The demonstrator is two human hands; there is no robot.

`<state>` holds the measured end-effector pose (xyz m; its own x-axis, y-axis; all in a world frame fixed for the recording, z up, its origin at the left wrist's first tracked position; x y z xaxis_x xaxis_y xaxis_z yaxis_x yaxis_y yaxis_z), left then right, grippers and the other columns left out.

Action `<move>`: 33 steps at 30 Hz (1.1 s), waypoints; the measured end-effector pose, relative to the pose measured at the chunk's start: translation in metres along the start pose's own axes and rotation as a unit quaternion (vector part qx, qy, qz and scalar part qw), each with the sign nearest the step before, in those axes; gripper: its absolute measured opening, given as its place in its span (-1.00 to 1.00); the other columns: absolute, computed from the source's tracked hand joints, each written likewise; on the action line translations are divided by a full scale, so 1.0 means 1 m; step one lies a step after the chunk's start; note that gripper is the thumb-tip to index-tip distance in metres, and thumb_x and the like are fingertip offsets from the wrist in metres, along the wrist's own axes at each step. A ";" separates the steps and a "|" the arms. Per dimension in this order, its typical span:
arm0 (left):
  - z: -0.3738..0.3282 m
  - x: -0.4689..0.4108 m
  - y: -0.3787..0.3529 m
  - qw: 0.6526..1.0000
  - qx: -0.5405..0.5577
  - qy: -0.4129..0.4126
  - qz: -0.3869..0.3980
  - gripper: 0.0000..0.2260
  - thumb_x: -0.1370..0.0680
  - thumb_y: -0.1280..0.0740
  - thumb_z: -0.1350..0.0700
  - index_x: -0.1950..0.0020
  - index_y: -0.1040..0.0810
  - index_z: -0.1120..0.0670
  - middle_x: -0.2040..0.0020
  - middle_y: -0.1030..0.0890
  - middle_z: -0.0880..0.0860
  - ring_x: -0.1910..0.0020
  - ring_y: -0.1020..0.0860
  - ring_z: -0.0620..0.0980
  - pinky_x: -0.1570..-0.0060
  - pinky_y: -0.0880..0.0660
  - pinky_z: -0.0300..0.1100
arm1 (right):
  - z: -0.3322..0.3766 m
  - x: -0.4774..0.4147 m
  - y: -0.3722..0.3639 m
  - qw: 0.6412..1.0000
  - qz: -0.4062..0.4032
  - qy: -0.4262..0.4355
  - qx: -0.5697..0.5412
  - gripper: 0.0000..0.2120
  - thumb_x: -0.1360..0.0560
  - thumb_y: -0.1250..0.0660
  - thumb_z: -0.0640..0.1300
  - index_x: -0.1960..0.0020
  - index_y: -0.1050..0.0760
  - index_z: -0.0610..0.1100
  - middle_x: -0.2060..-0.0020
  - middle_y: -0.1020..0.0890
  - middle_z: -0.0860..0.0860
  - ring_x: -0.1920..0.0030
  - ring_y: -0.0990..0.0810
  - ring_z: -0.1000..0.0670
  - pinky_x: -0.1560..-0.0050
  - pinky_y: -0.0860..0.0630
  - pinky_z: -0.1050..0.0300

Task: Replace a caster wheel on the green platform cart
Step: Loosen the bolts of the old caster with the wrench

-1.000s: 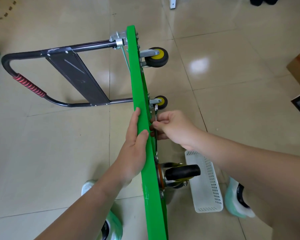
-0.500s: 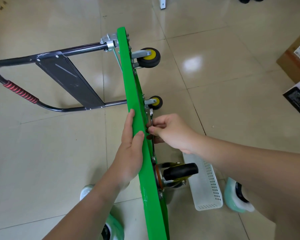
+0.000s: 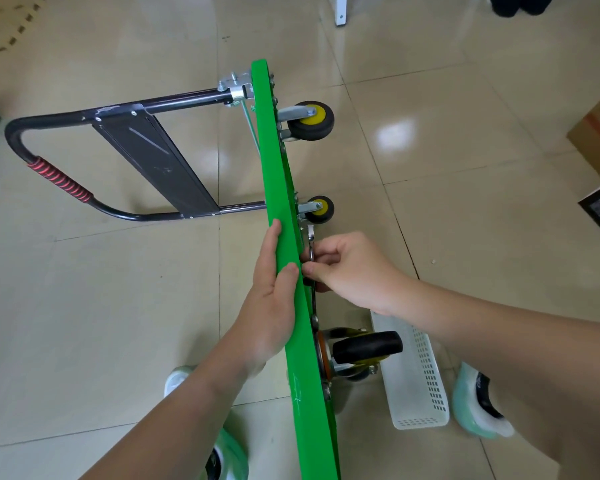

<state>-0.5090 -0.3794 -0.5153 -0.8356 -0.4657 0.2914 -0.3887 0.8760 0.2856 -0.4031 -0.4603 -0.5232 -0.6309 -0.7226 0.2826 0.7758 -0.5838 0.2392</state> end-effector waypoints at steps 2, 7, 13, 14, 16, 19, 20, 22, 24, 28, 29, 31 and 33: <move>0.001 -0.001 0.000 1.000 0.000 -0.001 0.000 -0.47 -0.77 -0.03 0.09 -0.63 0.02 -0.39 -0.63 -0.20 -0.21 -0.56 -0.27 -0.21 -0.60 -0.20 -0.01 | -0.003 0.002 0.000 1.000 0.000 -0.007 -0.017 -0.83 -0.52 -0.45 -0.22 -0.07 -0.69 -0.02 0.15 -0.76 0.07 0.06 -0.73 0.09 -0.17 -0.63 0.00; 0.000 0.000 -0.001 1.000 0.000 -0.001 0.002 -0.48 -0.77 -0.02 0.07 -0.63 0.03 -0.38 -0.63 -0.21 -0.20 -0.55 -0.28 -0.21 -0.60 -0.21 -0.02 | -0.005 0.004 -0.003 0.999 0.000 -0.019 -0.037 -0.79 -0.54 -0.42 -0.25 -0.10 -0.69 -0.01 0.06 -0.75 0.03 -0.01 -0.72 0.04 -0.19 -0.62 -0.07; -0.001 -0.001 -0.001 1.000 0.000 0.000 -0.006 -0.49 -0.77 -0.02 0.05 -0.64 0.04 -0.37 -0.63 -0.18 -0.21 -0.53 -0.27 -0.24 -0.46 -0.23 -0.31 | 0.010 0.023 -0.010 0.999 0.016 0.016 -0.023 -0.67 -0.51 -0.42 -0.32 0.10 -0.67 0.14 0.16 -0.72 0.25 0.03 -0.69 0.21 -0.18 -0.57 0.22; -0.002 -0.001 -0.001 1.000 0.000 -0.002 -0.008 -0.49 -0.77 -0.03 0.05 -0.64 0.04 -0.36 -0.62 -0.19 -0.22 -0.53 -0.27 -0.23 -0.44 -0.23 -0.35 | 0.010 0.025 -0.009 0.999 0.007 0.018 -0.033 -0.68 -0.51 -0.42 -0.33 0.08 -0.68 0.12 0.15 -0.72 0.23 0.02 -0.69 0.20 -0.20 -0.57 0.19; -0.001 -0.002 -0.002 1.000 -0.002 0.001 -0.010 -0.48 -0.77 -0.03 0.05 -0.64 0.03 -0.36 -0.60 -0.20 -0.24 -0.48 -0.32 -0.29 -0.25 -0.26 -0.55 | 0.010 0.026 -0.009 0.999 0.005 0.017 -0.046 -0.71 -0.51 -0.42 -0.34 -0.01 -0.69 0.05 0.08 -0.74 0.16 -0.01 -0.70 0.16 -0.22 -0.58 0.14; -0.001 -0.001 -0.003 1.000 0.012 0.007 -0.009 -0.49 -0.77 -0.03 0.06 -0.64 0.00 -0.37 -0.55 -0.23 -0.28 -0.34 -0.35 -0.49 -0.13 -0.30 -0.62 | 0.008 0.025 -0.007 0.999 0.004 0.010 -0.051 -0.69 -0.50 -0.42 -0.34 0.04 -0.67 0.09 0.18 -0.72 0.22 0.04 -0.70 0.19 -0.21 -0.58 0.16; -0.001 -0.001 -0.002 1.000 0.018 0.003 -0.013 -0.49 -0.77 -0.03 0.07 -0.63 -0.01 -0.37 -0.55 -0.24 -0.28 -0.36 -0.34 -0.48 -0.28 -0.31 -0.53 | 0.005 0.024 -0.006 0.999 0.002 0.005 -0.054 -0.67 -0.50 -0.43 -0.34 0.09 -0.65 0.11 0.23 -0.71 0.22 0.08 -0.70 0.18 -0.21 -0.59 0.14; 0.000 -0.001 0.000 0.999 0.029 -0.004 -0.024 -0.49 -0.77 -0.04 0.08 -0.63 -0.03 -0.36 -0.58 -0.26 -0.25 -0.48 -0.35 -0.31 -0.54 -0.26 -0.19 | 0.001 0.022 -0.002 0.998 -0.013 0.000 -0.057 -0.68 -0.50 -0.43 -0.34 0.14 -0.63 0.10 0.25 -0.72 0.17 0.11 -0.71 0.14 -0.21 -0.61 0.05; 0.001 -0.002 -0.001 0.999 0.034 -0.004 -0.026 -0.50 -0.77 -0.04 0.08 -0.62 -0.04 -0.37 -0.59 -0.26 -0.23 -0.52 -0.34 -0.20 -0.58 -0.25 -0.02 | 0.000 0.019 0.004 0.997 -0.037 0.009 -0.067 -0.70 -0.51 -0.43 -0.34 0.16 -0.63 0.08 0.21 -0.73 0.09 0.09 -0.72 0.08 -0.19 -0.62 -0.04; 0.000 -0.001 -0.001 0.999 0.029 0.002 -0.024 -0.50 -0.77 -0.04 0.07 -0.61 -0.03 -0.39 -0.58 -0.23 -0.28 -0.52 -0.33 -0.19 -0.57 -0.27 -0.01 | 0.009 0.009 0.023 0.994 -0.074 0.027 -0.077 -0.80 -0.53 -0.43 -0.27 0.07 -0.63 0.04 0.17 -0.74 0.00 0.08 -0.73 0.02 -0.08 -0.66 -0.03; 0.001 -0.001 -0.001 0.999 0.027 0.003 -0.022 -0.50 -0.77 -0.03 0.06 -0.61 -0.03 -0.40 -0.58 -0.23 -0.29 -0.52 -0.33 -0.20 -0.56 -0.27 -0.01 | 0.008 0.006 0.025 0.994 -0.072 0.020 -0.077 -0.82 -0.53 -0.43 -0.27 0.04 -0.63 0.00 0.16 -0.75 -0.03 0.08 -0.73 0.00 -0.05 -0.67 -0.03; 0.002 -0.001 -0.001 1.000 0.025 0.003 -0.016 -0.50 -0.77 -0.03 0.05 -0.61 -0.01 -0.41 -0.59 -0.22 -0.28 -0.53 -0.31 -0.19 -0.57 -0.26 0.01 | 0.000 -0.001 0.026 0.993 -0.067 -0.012 -0.094 -0.85 -0.54 -0.42 -0.29 0.03 -0.63 -0.04 0.15 -0.74 -0.08 0.09 -0.74 -0.06 0.00 -0.69 -0.05; 0.003 -0.002 -0.001 1.000 0.023 0.002 -0.013 -0.50 -0.77 -0.02 0.05 -0.62 0.00 -0.41 -0.60 -0.22 -0.27 -0.55 -0.30 -0.19 -0.58 -0.24 0.02 | -0.009 -0.009 0.021 0.991 -0.054 -0.048 -0.115 -0.86 -0.54 -0.41 -0.30 0.03 -0.62 -0.07 0.14 -0.73 -0.09 0.11 -0.74 -0.06 0.03 -0.69 0.00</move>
<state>-0.5080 -0.3791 -0.5186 -0.8235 -0.4883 0.2888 -0.4271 0.8687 0.2508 -0.3812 -0.4693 -0.5287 -0.6991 -0.6197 0.3566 0.6785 -0.7324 0.0575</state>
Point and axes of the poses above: each hand's wrist, its own x-axis away from the middle knuckle, its own y-axis out of the back of the hand, z = x × y, the point moved 9 cm from there along -x, towards the middle knuckle
